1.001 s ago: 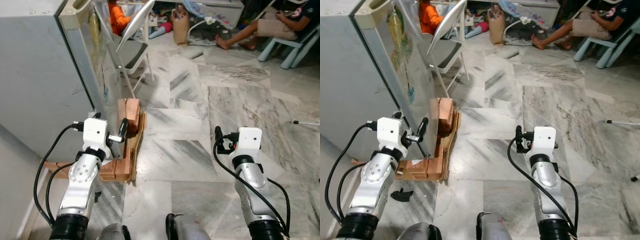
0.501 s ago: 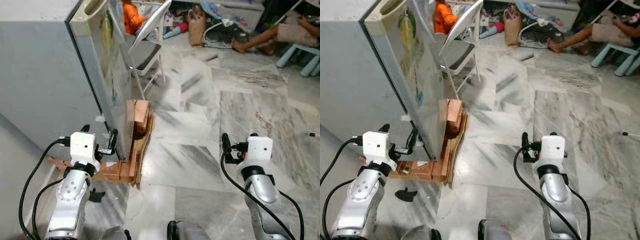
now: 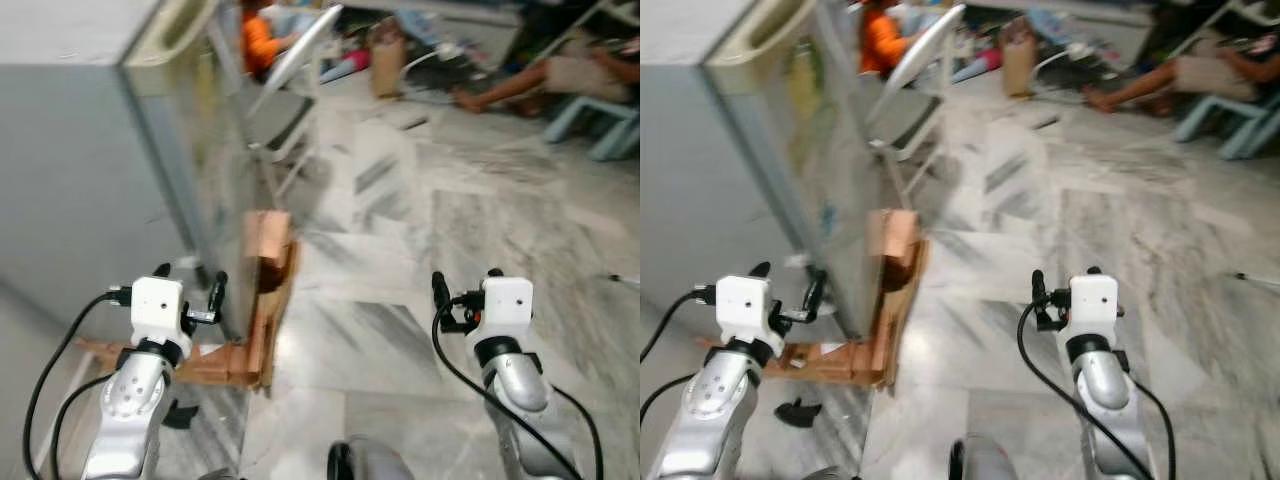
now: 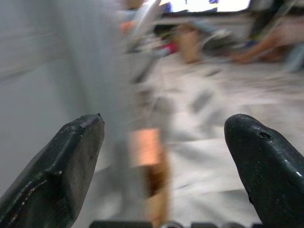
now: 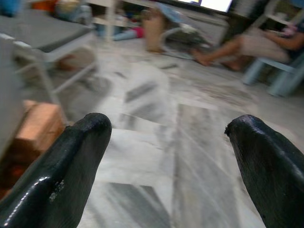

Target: Restocking fridge

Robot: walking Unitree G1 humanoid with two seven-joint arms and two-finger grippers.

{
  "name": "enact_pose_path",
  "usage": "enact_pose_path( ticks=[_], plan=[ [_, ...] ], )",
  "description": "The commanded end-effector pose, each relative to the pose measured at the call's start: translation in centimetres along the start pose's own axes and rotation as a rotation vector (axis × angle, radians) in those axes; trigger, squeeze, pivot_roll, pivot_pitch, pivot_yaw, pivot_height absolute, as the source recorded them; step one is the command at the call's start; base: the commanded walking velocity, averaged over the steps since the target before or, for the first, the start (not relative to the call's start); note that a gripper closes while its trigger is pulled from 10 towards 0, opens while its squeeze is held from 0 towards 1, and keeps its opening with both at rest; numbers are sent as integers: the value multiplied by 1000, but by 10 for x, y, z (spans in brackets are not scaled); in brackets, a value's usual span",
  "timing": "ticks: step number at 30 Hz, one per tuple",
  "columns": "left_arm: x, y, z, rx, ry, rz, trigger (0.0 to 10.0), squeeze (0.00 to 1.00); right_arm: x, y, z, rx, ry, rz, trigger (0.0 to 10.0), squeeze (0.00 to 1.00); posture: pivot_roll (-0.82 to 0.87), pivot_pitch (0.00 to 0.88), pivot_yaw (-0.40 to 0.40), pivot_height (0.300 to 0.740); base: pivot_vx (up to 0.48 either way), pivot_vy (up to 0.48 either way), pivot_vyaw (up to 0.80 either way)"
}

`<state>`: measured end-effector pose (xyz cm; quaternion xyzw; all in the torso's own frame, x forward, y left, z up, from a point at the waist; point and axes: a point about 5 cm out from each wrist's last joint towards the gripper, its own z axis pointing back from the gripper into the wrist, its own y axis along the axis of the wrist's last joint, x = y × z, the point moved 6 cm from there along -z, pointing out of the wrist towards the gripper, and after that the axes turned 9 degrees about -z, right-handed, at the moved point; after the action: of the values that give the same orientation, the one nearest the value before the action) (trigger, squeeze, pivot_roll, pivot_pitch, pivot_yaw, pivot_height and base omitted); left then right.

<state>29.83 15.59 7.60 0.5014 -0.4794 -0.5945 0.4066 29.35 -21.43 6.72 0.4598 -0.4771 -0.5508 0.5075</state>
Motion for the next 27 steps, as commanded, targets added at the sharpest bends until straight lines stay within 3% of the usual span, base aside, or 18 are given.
enact_pose_path(
  ticks=[1, 15, 22, 27],
  plan=[
    [-10, -2, 3, -15, 22, -18, 10000, 0, -5, 2, -2, 4, 19, -8, 10000, 0, -58, 97, -43, 740, 0, 0, 0],
    [-24, -9, -1, -44, 79, -35, 10000, 0, -7, 0, -2, -12, 27, -15, 10000, 0, -59, 103, -41, 740, 0, 0, 0],
    [-32, -2, -28, -17, 93, -61, 10000, 0, -2, -3, 6, -35, 43, -5, 10000, 0, -78, 105, -48, 740, 0, 0, 0],
    [-39, -2, -41, -20, 122, -69, 10000, 0, 0, -4, 8, -41, 42, 0, 10000, 0, -91, 106, -45, 740, 0, 0, 0]
  ],
)
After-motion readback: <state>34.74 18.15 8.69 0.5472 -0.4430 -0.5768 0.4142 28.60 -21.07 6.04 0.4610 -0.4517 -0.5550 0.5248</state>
